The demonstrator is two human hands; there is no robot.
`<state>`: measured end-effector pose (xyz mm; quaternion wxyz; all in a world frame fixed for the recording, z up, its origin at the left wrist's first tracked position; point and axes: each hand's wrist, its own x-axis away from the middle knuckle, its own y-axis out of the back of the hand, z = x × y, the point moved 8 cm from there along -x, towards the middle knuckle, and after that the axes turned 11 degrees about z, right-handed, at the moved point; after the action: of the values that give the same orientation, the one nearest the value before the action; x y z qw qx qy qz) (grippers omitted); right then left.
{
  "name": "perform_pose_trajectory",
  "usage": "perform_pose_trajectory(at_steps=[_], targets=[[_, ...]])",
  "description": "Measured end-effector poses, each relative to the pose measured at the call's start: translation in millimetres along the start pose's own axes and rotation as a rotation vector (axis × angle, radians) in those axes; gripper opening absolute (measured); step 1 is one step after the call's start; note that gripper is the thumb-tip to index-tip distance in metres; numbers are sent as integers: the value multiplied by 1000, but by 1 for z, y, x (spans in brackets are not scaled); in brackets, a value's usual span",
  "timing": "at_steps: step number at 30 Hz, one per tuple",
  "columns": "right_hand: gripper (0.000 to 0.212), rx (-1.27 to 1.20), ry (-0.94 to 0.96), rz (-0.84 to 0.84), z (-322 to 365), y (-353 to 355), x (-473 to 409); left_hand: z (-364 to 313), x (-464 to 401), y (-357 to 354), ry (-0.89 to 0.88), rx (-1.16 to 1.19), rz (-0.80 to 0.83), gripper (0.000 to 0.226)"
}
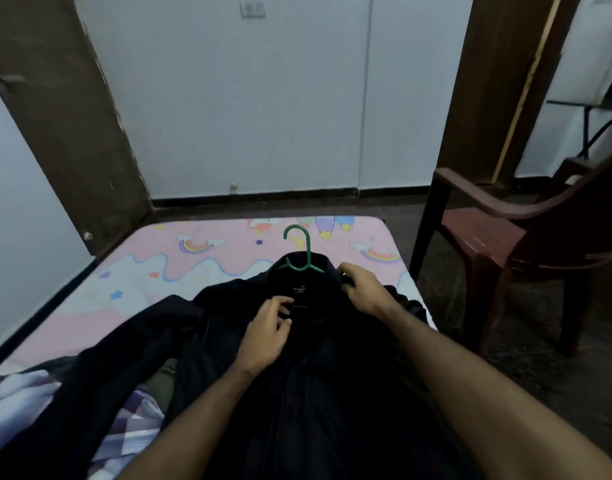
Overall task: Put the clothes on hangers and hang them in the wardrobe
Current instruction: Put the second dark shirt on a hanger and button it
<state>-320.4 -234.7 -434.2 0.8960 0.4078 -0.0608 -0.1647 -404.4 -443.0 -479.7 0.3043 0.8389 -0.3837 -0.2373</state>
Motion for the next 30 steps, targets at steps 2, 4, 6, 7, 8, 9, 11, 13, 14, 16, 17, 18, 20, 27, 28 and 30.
perform_pose_trajectory(at_steps=[2,4,6,7,8,9,11,13,14,16,17,18,20,27,28,30], targets=[[23,-9,72,-14,35,32,20,-48,10,54,-95,-192,-254,39],[31,-2,145,-71,71,73,40,-102,15,108,-126,-303,-448,48],[26,38,207,-125,114,119,65,-159,15,153,-158,-380,-496,60],[24,40,240,-129,138,141,78,-187,14,172,-183,-425,-482,62],[21,36,279,-130,162,163,91,-213,15,189,-213,-446,-450,61],[19,50,311,-146,188,187,106,-240,17,205,-247,-435,-413,56],[19,102,360,-209,237,231,140,-295,29,236,-315,-384,-379,38],[18,135,389,-298,276,272,174,-349,47,269,-349,-393,-413,22],[16,143,400,-336,294,291,192,-376,58,284,-357,-431,-440,18],[11,194,395,-376,322,325,231,-426,81,311,-371,-496,-478,16],[14,226,352,-365,330,341,249,-449,94,324,-379,-506,-494,17],[23,260,293,-335,333,356,264,-470,106,338,-387,-507,-513,17],[42,306,180,-234,330,376,297,-506,133,365,-400,-500,-553,18],[33,220,270,-237,347,411,398,-584,199,406,-528,-426,-594,23],[32,325,286,-325,358,420,408,-589,204,407,-536,-428,-615,25],[30,471,298,-435,378,436,424,-598,211,408,-540,-429,-666,26]])
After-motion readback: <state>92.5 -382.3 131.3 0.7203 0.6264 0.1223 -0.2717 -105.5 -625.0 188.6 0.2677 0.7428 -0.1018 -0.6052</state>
